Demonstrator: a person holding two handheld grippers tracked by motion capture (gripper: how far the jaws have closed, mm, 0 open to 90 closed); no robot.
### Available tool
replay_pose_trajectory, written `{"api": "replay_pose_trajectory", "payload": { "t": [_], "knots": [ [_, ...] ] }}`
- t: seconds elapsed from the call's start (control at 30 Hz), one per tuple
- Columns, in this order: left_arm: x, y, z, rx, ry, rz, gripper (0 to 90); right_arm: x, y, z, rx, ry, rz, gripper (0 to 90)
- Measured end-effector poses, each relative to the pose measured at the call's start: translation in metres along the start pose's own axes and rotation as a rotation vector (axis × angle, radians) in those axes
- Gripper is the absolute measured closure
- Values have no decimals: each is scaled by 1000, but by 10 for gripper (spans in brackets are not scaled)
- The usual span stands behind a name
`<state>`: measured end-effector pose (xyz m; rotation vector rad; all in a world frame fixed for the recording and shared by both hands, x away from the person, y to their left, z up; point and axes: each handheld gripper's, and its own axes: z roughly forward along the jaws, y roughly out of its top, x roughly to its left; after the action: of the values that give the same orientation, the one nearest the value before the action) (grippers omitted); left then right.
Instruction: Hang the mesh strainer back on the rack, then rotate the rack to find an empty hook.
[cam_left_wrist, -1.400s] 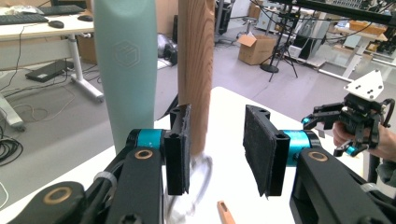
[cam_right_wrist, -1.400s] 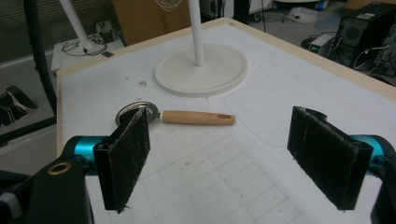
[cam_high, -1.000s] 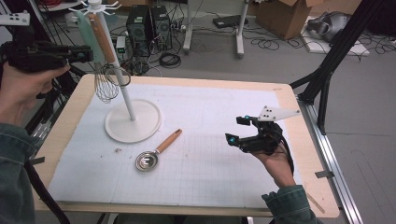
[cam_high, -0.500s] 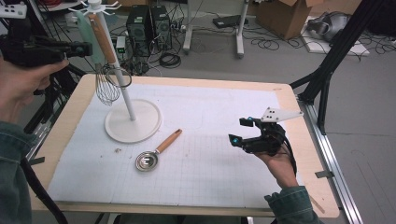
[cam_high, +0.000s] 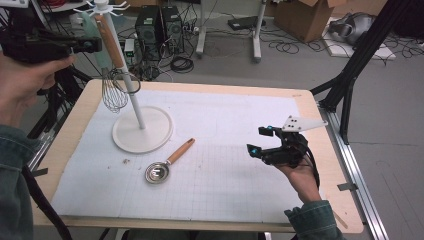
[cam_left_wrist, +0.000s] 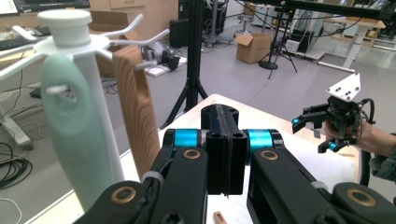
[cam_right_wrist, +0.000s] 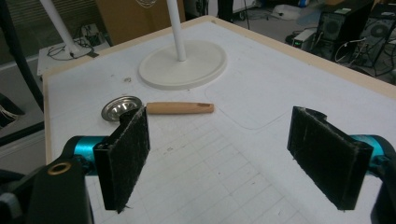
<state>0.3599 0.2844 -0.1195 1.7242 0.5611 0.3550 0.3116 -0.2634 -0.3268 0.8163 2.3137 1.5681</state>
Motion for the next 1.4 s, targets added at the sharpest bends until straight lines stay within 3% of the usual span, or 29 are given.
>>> {"api": "replay_pose_trajectory", "payload": {
  "t": [0.43,0.83,1.03,1.4],
  "knots": [
    [-3,18,11,-11,9,2,896,-1,-1,-1,-2,-6,2,202],
    [0,24,25,-19,49,-14,896,-3,-4,-4,-2,-11,11,202],
    [5,24,24,-27,57,-25,897,-1,-9,-2,10,-11,11,202],
    [7,23,19,-21,109,-23,896,-1,-8,-1,6,-8,9,202]
  ]
}}
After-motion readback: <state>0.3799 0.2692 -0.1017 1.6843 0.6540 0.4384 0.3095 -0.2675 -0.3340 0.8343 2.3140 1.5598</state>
